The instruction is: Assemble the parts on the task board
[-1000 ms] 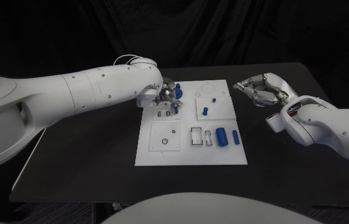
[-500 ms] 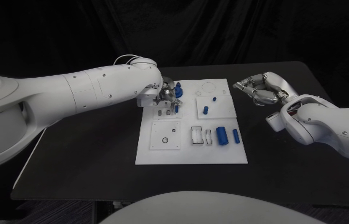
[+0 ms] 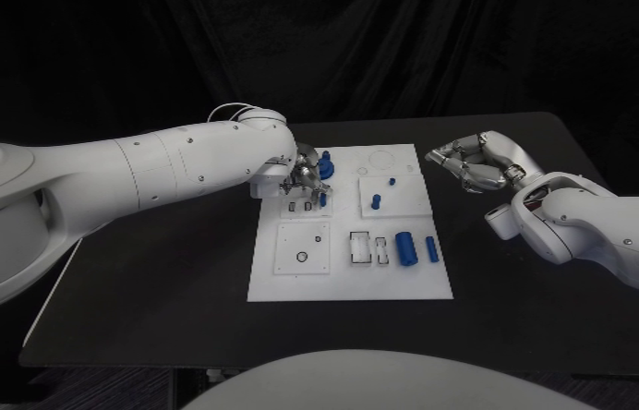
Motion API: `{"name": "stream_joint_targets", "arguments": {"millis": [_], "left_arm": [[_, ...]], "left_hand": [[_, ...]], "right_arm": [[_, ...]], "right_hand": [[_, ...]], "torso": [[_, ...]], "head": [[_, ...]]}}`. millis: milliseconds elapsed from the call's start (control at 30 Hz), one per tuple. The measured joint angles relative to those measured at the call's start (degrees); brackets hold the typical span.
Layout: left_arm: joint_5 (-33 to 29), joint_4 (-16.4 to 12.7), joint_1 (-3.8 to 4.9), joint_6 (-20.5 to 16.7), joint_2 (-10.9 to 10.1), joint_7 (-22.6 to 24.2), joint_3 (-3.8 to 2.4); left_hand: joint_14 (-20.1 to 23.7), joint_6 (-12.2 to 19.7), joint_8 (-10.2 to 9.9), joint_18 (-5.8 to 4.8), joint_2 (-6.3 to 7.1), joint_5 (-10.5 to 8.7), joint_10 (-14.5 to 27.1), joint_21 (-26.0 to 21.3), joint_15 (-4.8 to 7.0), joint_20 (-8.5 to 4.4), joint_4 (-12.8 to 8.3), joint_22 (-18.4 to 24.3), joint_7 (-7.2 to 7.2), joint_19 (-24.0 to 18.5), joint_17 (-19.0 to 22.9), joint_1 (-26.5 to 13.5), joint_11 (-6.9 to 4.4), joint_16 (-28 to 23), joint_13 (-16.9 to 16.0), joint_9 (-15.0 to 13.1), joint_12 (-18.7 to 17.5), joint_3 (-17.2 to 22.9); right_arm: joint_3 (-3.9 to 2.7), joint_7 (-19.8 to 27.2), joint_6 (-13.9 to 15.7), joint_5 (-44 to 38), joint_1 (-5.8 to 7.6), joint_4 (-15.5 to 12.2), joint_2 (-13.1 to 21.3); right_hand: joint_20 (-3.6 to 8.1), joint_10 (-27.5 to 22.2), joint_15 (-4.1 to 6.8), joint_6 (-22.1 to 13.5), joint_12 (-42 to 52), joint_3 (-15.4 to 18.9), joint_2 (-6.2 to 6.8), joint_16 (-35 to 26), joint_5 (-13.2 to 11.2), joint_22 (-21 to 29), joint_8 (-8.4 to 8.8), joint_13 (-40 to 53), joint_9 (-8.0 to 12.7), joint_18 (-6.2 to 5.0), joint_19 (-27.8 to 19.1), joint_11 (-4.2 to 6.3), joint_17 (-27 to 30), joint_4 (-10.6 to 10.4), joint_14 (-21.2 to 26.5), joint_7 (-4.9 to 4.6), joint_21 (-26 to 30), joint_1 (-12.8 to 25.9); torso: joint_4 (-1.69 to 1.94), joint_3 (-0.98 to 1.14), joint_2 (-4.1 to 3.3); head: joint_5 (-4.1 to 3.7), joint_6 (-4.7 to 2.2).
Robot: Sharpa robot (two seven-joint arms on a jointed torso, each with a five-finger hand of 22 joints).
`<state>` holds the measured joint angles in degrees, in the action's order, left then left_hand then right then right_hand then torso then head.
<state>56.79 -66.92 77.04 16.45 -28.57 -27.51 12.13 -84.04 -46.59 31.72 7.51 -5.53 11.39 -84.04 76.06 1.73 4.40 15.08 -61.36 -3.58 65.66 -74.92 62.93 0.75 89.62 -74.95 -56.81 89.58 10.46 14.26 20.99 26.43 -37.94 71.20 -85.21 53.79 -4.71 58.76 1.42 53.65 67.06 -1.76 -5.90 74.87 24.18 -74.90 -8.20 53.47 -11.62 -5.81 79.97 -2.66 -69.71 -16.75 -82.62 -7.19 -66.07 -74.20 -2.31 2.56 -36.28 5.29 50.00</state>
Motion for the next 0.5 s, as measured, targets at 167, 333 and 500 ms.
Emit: {"name": "stream_joint_targets", "arguments": {"millis": [167, 333, 500], "left_arm": [[0.0, 0.0, -0.16, 0.0, 0.1, 0.0, 0.00], [0.0, 0.0, -0.31, 0.2, 0.2, 0.1, -0.01], [0.0, 0.1, -0.52, 0.3, 0.2, 0.2, -0.01]], "left_hand": [[0.0, 0.0, -0.3, 0.00, 0.00, 0.16, 0.0, 0.0, 0.00, 0.00, 0.0, 0.1, 0.00, 0.0, 0.0, 0.0, 0.00, 0.0, 0.0, -0.1, 0.0, 0.0], [0.0, 0.0, -0.6, 0.00, 0.00, 0.16, 0.0, -0.3, 0.00, 0.00, -0.2, 0.3, 0.00, 0.0, 0.0, 0.0, 0.00, 0.0, 0.0, -0.1, 0.0, 0.2], [0.0, 0.0, -0.8, 0.01, 0.00, 0.15, 0.0, -0.3, 0.00, 0.00, -0.2, 0.4, 0.00, 0.0, 0.0, 0.0, 0.00, 0.0, 0.0, -0.2, 0.0, 0.2]], "right_arm": [[0.00, 0.0, 0.0, 0.0, 0.00, 0.1, -0.1], [0.00, -0.1, -0.1, 0.0, 0.00, 0.2, -0.2], [0.00, -0.1, -0.2, 0.0, 0.00, 0.4, -0.3]], "right_hand": [[0.00, 0.0, 0.00, 0.0, 0.0, 0.0, 0.00, 0.0, 0.0, 0.0, 0.00, 0.0, 0.0, 0.00, 0.0, 0.00, 0.0, 0.0, 0.0, 0.00, 0.0, 0.0], [0.00, 0.0, 0.00, 0.0, 0.0, 0.0, 0.00, 0.0, 0.0, 0.0, 0.00, 0.0, 0.0, 0.01, 0.0, 0.00, 0.0, 0.0, 0.0, 0.00, 0.0, 0.0], [0.00, 0.0, 0.00, 0.0, 0.0, 0.0, 0.00, 0.0, 0.0, 0.0, 0.00, 0.0, 0.0, 0.00, 0.0, 0.00, 0.0, 0.0, 0.0, 0.00, 0.0, 0.0]], "torso": [[-0.01, 0.01, 0.01], [-0.02, 0.01, 0.01], [-0.02, 0.01, 0.02]], "head": [[0.09, 0.00], [0.17, 0.00], [0.24, 0.00]]}}
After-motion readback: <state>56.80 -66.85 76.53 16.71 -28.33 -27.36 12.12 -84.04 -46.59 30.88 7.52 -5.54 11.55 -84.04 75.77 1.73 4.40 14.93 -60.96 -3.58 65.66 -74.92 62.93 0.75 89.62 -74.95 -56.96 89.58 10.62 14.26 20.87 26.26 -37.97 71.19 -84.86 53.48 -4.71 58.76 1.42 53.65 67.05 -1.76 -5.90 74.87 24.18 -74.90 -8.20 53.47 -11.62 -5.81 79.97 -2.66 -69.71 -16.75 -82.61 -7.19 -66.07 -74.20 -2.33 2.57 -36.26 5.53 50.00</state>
